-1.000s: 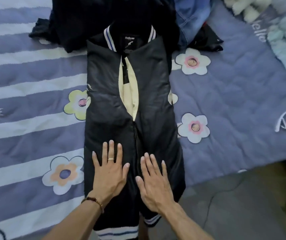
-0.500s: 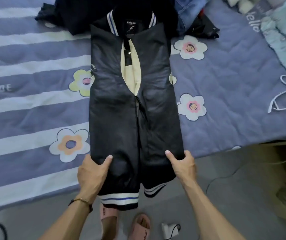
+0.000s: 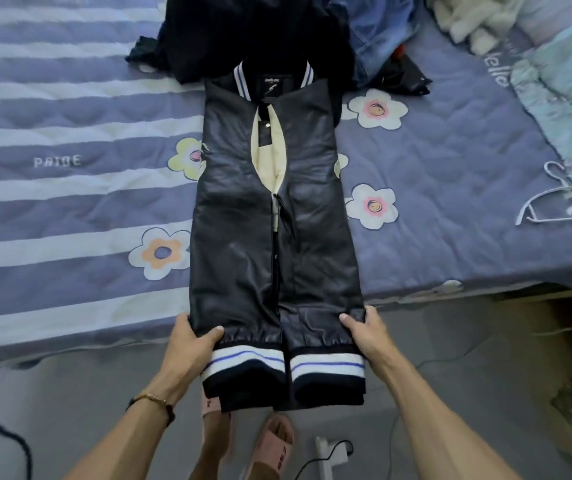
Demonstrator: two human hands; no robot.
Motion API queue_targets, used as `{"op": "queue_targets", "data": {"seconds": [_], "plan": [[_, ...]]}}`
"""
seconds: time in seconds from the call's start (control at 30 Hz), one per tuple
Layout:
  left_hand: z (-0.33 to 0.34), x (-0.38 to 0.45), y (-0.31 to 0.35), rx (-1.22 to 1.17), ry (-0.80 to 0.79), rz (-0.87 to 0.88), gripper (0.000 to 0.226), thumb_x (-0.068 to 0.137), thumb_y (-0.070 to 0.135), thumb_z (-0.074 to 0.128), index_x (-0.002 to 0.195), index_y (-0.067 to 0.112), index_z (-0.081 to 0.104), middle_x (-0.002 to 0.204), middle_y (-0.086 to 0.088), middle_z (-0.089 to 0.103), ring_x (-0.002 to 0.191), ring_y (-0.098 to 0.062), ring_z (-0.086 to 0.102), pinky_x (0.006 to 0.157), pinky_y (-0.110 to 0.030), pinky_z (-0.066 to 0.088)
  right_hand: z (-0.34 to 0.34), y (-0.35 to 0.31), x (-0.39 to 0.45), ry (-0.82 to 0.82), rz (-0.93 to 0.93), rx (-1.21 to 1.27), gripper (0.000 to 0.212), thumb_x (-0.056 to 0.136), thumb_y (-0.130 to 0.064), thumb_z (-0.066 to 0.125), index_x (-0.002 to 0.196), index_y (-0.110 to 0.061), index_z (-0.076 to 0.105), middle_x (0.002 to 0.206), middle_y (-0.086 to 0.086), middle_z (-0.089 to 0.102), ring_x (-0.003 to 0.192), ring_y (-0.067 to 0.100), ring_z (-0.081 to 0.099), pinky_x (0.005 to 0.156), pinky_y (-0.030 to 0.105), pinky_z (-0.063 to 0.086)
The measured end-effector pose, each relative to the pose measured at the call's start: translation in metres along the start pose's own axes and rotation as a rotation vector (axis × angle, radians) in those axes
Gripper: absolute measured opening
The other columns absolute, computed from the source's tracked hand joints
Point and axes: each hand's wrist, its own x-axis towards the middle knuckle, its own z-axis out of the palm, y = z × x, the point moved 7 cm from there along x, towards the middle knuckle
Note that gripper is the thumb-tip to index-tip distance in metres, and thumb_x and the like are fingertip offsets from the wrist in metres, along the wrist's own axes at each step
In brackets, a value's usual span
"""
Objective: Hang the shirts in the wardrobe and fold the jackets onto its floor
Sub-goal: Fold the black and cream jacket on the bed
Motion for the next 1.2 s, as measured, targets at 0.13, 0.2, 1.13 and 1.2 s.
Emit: {"op": "queue_targets", "data": {"seconds": [0.13,0.2,1.13,1.2], "plan": [[-0.003,-0.018,0.022,-0.088,0.034,-0.114,0.049,0.090,0.012,0.062,0.133,0.012,0.039,0.114,-0.010,0.059,0.101,-0.030,0.060,0.089,-0.042,0.050,-0.002,-0.014,-0.016,-0.088,0.154,0.075,0.045,0.067,-0.027,0.067,0.109,-0.012,0.059,0.106,0.011,0.068,0.089,0.026,0.067,0.070,0.038,0.059],[-0.009,-0.013,0.033,-0.122,0.032,-0.160,0.043,0.088,0.006,0.059,0.127,0.010,0.041,0.110,-0.012,0.062,0.093,-0.031,0.063,0.078,-0.040,0.053,-0.008,-0.038,-0.022,-0.089,0.184,0.163,0.050,0.070,-0.013,0.061,0.117,0.003,0.055,0.101,0.016,0.063,0.073,0.027,0.063,0.048,0.027,0.050],[-0.028,0.118,0.141,0.458,0.411,0.425,0.040,0.090,0.046,0.061,0.114,0.016,0.048,0.109,-0.009,0.058,0.106,-0.037,0.055,0.083,-0.046,0.044,-0.009,-0.178,0.055,0.739,-0.554,-0.601,0.050,0.081,-0.023,0.070,0.126,-0.011,0.052,0.121,0.017,0.058,0.109,0.039,0.053,0.086,0.048,0.042],[-0.006,0.101,0.176,0.620,0.455,0.926,0.039,0.088,0.019,0.059,0.127,0.015,0.056,0.129,-0.011,0.057,0.123,-0.038,0.051,0.098,-0.052,0.041,0.026,-0.208,0.042,0.669,-0.880,-0.672,0.050,0.080,-0.020,0.062,0.129,-0.017,0.058,0.131,0.013,0.055,0.122,0.033,0.050,0.097,0.050,0.038]]}}
